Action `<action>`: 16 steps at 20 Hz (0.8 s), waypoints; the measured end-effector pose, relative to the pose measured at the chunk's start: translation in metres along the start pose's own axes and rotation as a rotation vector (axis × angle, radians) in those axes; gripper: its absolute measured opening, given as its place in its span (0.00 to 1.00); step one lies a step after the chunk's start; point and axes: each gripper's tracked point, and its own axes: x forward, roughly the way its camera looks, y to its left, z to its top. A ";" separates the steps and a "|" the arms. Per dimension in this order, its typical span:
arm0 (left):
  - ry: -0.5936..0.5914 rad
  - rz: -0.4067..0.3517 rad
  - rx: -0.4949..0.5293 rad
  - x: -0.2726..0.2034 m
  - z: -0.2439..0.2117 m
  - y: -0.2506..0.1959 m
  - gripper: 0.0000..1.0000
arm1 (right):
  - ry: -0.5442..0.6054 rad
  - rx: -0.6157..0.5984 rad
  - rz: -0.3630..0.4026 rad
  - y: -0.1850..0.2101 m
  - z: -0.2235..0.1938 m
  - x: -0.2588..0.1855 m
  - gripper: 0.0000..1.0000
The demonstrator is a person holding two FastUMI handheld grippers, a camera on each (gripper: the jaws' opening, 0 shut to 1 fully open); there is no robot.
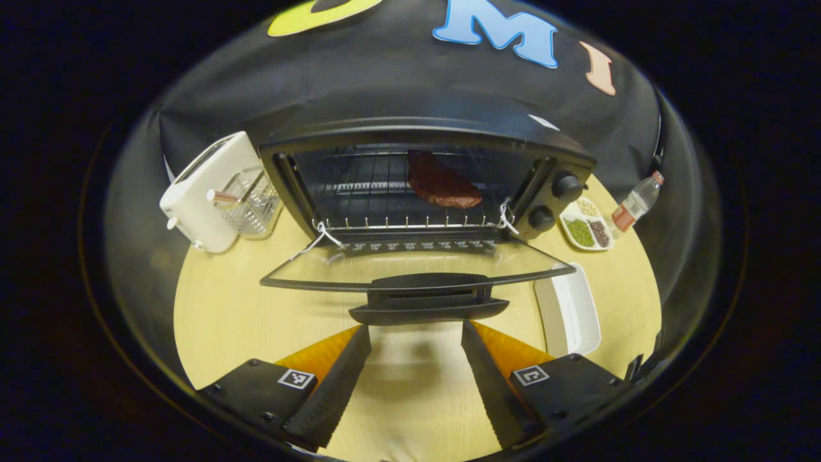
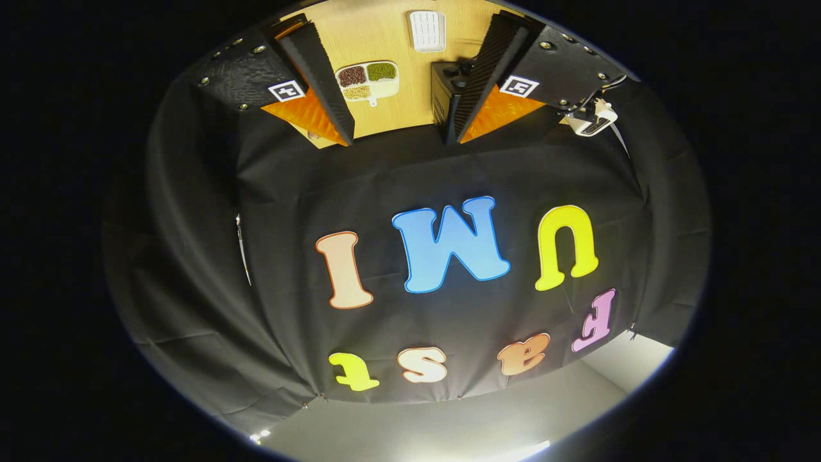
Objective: Open the electric oven with the left hand, put the food in, and close the electric oven.
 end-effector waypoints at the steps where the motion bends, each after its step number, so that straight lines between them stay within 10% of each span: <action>1: -0.010 -0.005 -0.006 -0.001 0.003 -0.001 0.96 | 0.004 0.004 -0.002 -0.001 -0.001 0.001 0.95; 16: -0.181 -0.067 -0.041 -0.029 0.050 -0.020 0.96 | 0.023 0.018 -0.017 -0.008 -0.005 -0.001 0.95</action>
